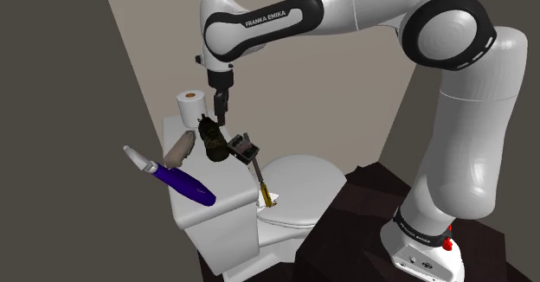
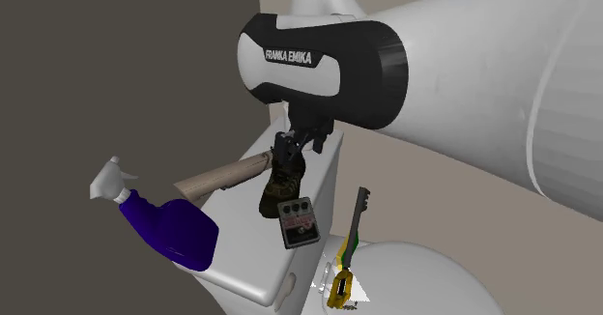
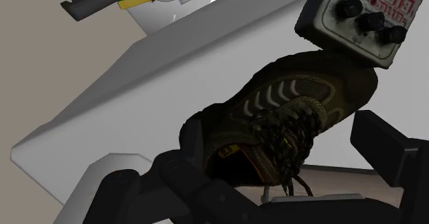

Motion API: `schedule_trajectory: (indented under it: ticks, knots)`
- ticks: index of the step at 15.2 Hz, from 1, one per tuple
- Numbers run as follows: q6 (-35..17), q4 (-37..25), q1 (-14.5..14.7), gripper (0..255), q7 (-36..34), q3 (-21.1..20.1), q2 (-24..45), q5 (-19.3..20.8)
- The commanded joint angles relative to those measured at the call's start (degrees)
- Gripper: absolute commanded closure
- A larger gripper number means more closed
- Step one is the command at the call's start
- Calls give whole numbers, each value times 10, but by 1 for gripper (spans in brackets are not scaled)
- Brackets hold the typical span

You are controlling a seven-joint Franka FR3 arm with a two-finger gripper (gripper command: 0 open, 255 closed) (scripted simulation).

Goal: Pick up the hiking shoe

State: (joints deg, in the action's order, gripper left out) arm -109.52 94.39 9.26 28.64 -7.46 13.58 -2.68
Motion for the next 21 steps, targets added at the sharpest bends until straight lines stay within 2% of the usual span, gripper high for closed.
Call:
schedule_trajectory:
  ticks: [1,6,7,16,21]
  knots:
    - [-15,11,0,0,1,0,3,0]
    - [-40,32,0,0,2,0,8,0]
    - [-41,32,0,255,2,0,9,0]
    - [-40,32,0,255,2,0,8,0]
    - [-4,3,0,255,1,0,2,0]
